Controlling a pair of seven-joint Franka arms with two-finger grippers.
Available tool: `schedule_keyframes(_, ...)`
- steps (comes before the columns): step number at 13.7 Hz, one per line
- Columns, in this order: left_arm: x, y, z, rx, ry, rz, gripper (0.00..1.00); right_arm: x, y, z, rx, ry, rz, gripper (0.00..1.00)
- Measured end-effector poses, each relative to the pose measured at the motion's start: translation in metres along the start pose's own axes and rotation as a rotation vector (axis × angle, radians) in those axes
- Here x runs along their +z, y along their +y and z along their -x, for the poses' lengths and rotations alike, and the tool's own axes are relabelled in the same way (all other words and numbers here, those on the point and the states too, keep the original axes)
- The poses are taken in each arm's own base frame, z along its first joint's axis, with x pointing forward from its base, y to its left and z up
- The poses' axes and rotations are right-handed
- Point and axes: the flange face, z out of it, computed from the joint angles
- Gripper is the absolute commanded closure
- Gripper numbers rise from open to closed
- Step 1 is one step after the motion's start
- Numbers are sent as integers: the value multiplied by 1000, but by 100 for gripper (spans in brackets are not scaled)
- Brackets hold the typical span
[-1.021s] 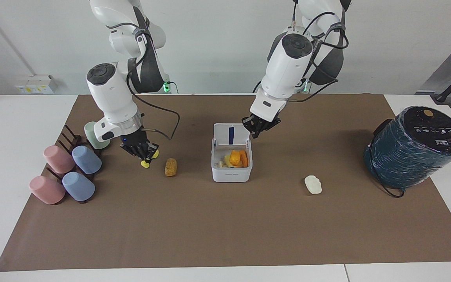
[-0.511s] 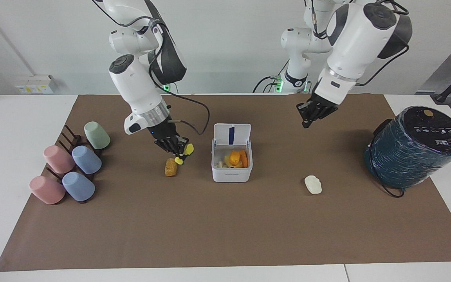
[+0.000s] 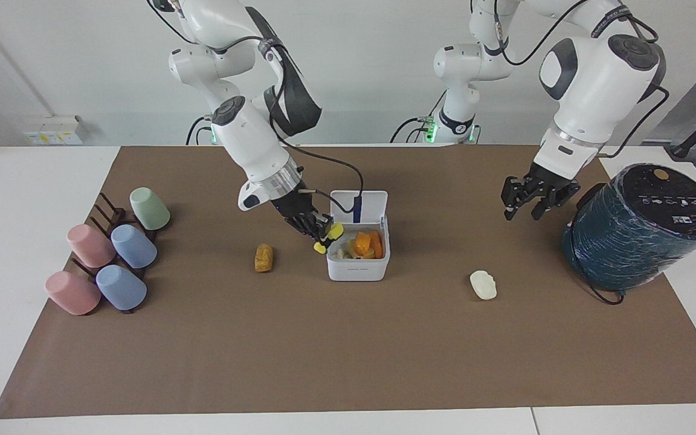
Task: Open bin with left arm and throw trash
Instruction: 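Drop the yellow piece into the bin while the left gripper reaches the cream piece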
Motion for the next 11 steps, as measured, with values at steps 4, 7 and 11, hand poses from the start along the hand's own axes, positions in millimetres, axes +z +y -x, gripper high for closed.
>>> schedule_keyframes(4, 41, -4, -2, 17, 61, -32, 0, 19, -8, 23, -14, -24, -6, 95)
schedule_keyframes(7, 86, -7, -4, 17, 103, -25, 0, 29, -11, 34, -25, -37, 0, 81)
schedule_keyframes(11, 131, -4, -6, 23, 110, -14, 0, 35, -13, 42, -35, -44, 2, 35)
